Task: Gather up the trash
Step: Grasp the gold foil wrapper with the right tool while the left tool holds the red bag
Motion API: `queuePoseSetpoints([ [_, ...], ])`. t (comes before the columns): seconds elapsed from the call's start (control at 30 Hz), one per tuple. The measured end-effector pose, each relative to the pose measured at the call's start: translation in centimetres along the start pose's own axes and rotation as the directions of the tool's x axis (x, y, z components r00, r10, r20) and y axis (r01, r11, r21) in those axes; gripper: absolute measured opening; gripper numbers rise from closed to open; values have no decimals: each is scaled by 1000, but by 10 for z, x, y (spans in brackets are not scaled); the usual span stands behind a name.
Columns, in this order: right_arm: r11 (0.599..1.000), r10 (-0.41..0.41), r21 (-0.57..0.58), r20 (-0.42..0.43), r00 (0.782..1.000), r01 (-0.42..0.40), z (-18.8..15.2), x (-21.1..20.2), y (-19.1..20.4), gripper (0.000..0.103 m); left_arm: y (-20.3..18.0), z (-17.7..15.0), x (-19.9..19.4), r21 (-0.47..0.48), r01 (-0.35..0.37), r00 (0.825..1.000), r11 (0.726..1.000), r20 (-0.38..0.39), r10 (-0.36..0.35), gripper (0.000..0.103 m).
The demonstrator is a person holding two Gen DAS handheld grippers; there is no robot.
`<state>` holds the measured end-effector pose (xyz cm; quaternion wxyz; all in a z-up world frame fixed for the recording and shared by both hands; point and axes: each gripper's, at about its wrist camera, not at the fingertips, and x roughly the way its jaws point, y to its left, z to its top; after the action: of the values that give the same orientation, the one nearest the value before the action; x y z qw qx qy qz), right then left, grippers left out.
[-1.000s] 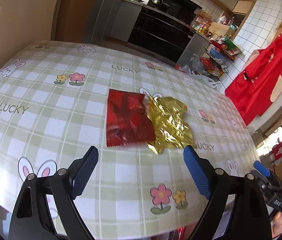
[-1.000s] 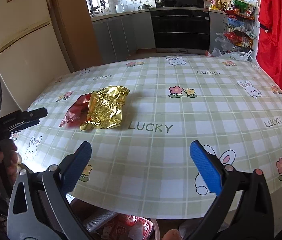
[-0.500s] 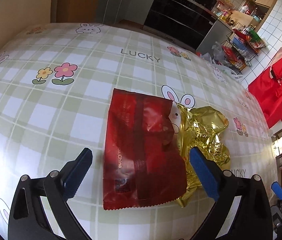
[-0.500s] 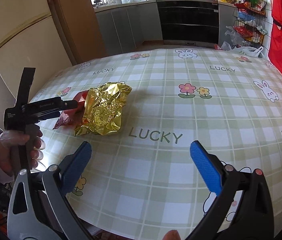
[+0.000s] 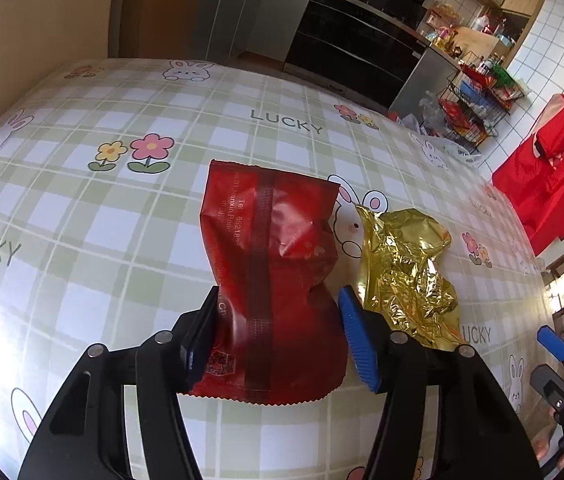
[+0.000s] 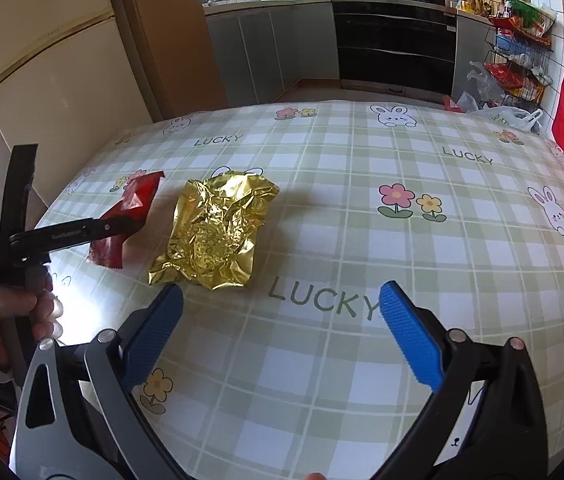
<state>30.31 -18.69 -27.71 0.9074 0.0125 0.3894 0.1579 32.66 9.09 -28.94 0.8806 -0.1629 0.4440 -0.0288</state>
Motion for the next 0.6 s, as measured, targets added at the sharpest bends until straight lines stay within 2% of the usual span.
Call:
queuePoseSetpoints([
  [0.1,998,46,40,7,999,-46,7,12,-4,95,15,-8,-19,-40,7,999,999,40,-5,55],
  [0.13,997,56,52,0,998,-56,11,20,-5,93,20,-12,-26,-54,7,999,998,52,-4,55],
  [0.2,996,75,47,-18,997,-74,17,34,-2,81,27,-20,-39,-76,0,997,997,72,6,55],
  [0.27,995,97,32,-38,995,-96,24,51,3,79,35,-30,-53,-91,-4,995,996,97,13,55],
  [0.47,996,86,29,-71,994,-84,39,89,20,77,53,-61,-91,-141,-37,985,989,160,59,55],
  [0.6,998,56,19,-109,992,-55,42,109,34,77,69,-73,-107,-202,-17,981,979,187,56,55],
])
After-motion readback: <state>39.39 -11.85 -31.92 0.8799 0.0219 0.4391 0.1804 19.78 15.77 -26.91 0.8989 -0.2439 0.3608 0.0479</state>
